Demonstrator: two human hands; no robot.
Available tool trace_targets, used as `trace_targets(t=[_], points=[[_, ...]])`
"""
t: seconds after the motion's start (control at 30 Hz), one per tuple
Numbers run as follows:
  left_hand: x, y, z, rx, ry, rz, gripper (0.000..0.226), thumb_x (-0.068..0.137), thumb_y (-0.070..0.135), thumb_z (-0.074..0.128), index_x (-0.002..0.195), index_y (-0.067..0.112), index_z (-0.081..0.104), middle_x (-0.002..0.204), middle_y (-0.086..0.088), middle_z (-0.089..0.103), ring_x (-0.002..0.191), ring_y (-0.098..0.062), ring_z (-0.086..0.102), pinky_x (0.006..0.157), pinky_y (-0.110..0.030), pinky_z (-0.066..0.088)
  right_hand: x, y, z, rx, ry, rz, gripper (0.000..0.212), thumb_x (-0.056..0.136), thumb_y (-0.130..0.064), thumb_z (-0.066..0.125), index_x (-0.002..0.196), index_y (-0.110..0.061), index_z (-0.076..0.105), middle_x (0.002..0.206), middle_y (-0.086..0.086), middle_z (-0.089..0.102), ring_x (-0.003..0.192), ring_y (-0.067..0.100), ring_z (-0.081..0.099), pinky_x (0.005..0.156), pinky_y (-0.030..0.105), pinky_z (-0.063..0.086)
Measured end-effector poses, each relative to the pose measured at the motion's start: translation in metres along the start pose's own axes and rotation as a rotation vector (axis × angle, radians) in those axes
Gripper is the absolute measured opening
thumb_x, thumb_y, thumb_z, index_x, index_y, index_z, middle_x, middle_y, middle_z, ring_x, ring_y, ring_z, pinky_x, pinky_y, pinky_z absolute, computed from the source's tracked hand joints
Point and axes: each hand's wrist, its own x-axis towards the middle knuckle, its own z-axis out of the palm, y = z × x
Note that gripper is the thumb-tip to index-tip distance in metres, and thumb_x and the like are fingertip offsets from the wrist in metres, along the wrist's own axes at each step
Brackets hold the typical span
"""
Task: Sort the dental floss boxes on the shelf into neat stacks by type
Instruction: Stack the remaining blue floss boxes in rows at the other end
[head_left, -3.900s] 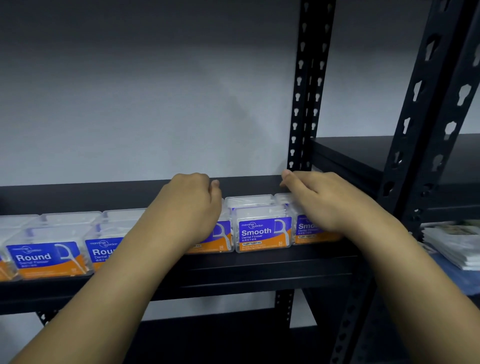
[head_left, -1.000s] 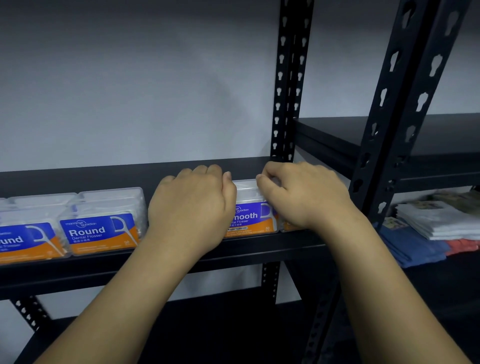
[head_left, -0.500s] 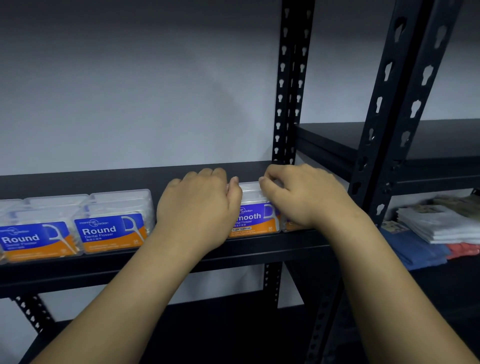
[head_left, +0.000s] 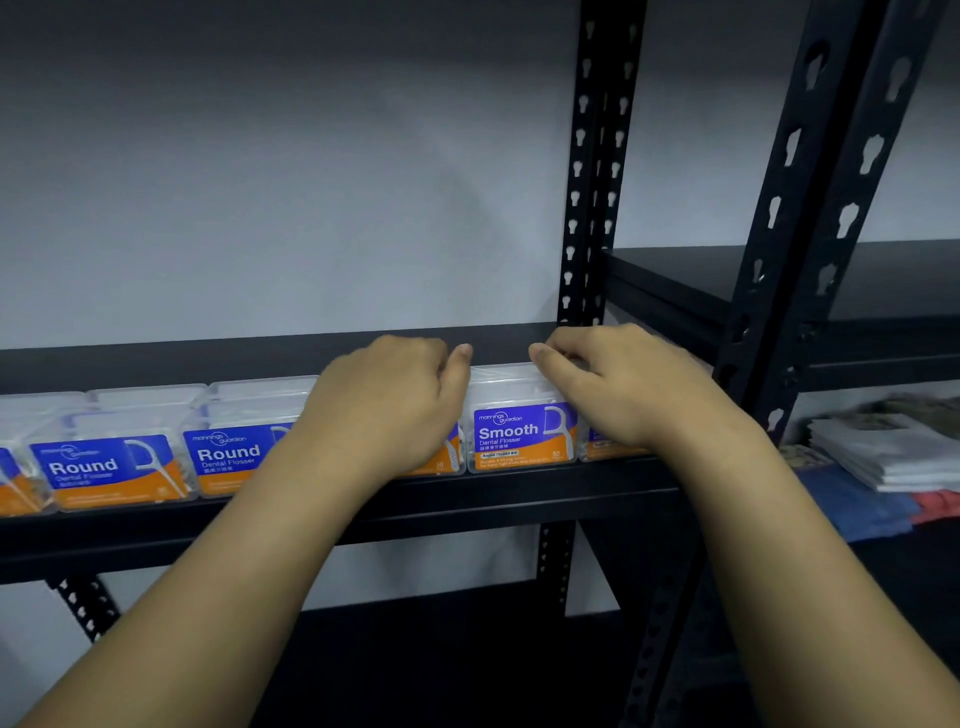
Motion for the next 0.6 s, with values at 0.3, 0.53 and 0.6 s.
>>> trace_targets(t=[0.3, 0.53, 0.6], points=[[0.0005, 0.0016, 0.0072, 0.005, 0.039, 0.024, 0.044, 0.106, 0.047, 0.024, 0.081, 0.021, 0.049, 0.094, -0.008, 0.067, 0.094, -0.034, 0.062, 0.077, -0.040, 0.045, 0.0009, 0.0030, 0.0024, -0.022, 0.023, -0.004, 0.044, 0.103, -0.061, 0.030, 0.112, -0.035, 0.064, 0.108, -0.008, 0.073, 0.101, 0.020, 0.066, 0.076, 0.036, 0.047], [0.0001, 0.0026, 0.0063, 0.032, 0.028, -0.003, 0.045, 0.105, 0.049, 0.024, 0.081, 0.021, 0.050, 0.087, -0.005, 0.061, 0.093, -0.032, 0.061, 0.078, -0.039, 0.044, 0.0023, 0.0046, 0.0028, -0.009, 0.046, -0.025, 0.044, 0.104, -0.060, 0.032, 0.111, -0.032, 0.064, 0.103, -0.008, 0.073, 0.098, 0.017, 0.066, 0.078, 0.036, 0.050], [-0.0005, 0.0056, 0.0060, 0.084, 0.082, -0.007, 0.044, 0.104, 0.049, 0.026, 0.084, 0.021, 0.053, 0.089, -0.004, 0.063, 0.092, -0.031, 0.062, 0.076, -0.039, 0.040, 0.0019, 0.0032, 0.0035, -0.005, 0.086, -0.040, 0.043, 0.104, -0.059, 0.033, 0.110, -0.031, 0.065, 0.102, -0.008, 0.072, 0.097, 0.017, 0.066, 0.082, 0.038, 0.050]])
